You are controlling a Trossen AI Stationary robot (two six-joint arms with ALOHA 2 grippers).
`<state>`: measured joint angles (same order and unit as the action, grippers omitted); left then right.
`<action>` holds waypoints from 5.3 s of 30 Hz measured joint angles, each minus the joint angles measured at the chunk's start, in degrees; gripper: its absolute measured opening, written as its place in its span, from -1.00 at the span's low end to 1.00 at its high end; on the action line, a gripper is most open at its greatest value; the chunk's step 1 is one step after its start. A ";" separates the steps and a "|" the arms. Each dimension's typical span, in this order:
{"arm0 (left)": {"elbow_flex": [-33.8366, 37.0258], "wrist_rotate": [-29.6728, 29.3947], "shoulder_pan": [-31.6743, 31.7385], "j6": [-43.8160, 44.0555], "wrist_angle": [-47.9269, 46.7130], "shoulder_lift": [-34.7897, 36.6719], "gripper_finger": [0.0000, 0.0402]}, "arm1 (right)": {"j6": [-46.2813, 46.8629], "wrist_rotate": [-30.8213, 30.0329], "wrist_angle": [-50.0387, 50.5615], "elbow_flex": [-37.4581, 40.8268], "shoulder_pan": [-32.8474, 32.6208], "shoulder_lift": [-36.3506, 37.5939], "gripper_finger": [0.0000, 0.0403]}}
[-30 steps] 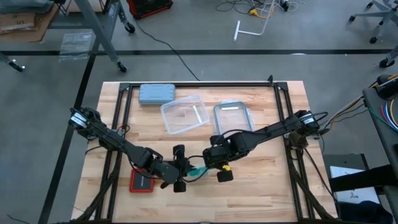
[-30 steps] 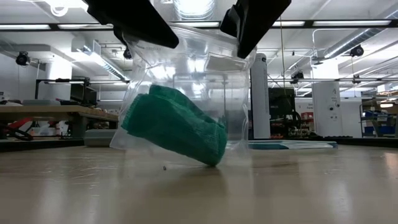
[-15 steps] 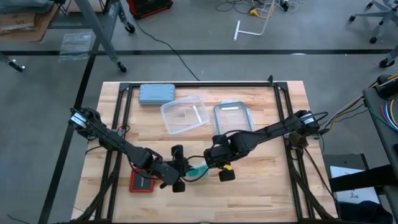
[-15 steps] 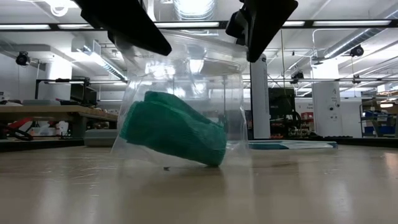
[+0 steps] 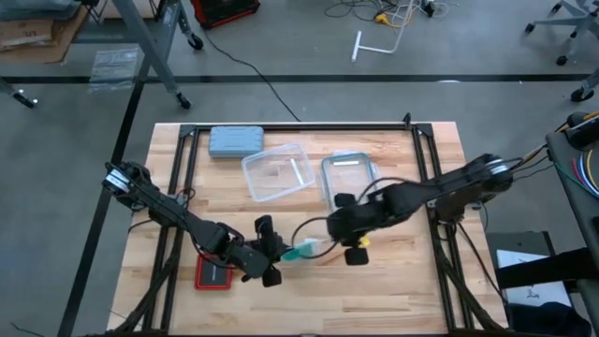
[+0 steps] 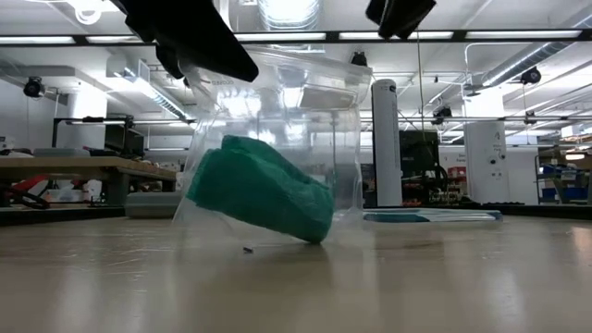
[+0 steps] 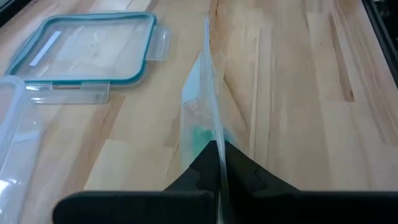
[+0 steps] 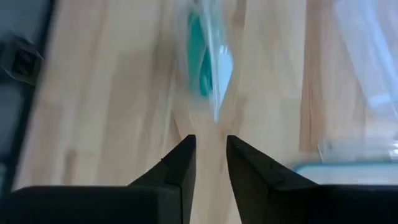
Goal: Roll bandage
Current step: Close the transparent zip bag, then put the transparent zip bag containing the rolled blue bandage into the transparent food container
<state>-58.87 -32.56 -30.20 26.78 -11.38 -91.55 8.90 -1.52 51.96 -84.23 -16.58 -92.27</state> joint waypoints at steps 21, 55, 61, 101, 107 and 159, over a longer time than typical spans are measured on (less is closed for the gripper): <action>-0.66 -2.53 0.00 0.75 -0.05 1.25 -0.23 | 15.69 0.03 -40.85 35.47 0.12 20.80 -0.54; 5.75 3.17 -0.42 1.49 2.91 0.35 -0.87 | 10.24 8.25 -58.19 31.81 6.62 -3.44 -0.45; 5.73 3.15 -0.50 -0.13 3.61 0.33 -0.92 | 10.93 11.41 -58.46 31.81 6.63 -3.49 -0.09; 4.17 0.71 -0.95 1.20 9.11 0.54 -0.86 | 11.58 21.06 -70.64 31.94 9.97 -5.19 -0.95; 2.63 0.78 -1.43 -1.43 8.84 2.14 -0.65 | 11.20 20.27 -65.00 31.94 10.02 1.66 -0.99; 2.71 -16.44 -3.30 -22.07 -5.78 29.36 -0.41 | -1.93 23.61 -26.13 -17.02 40.52 -33.81 -1.00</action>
<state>-56.16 -48.99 -33.50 4.72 -17.15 -62.19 6.97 22.09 25.83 -101.25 23.93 -126.08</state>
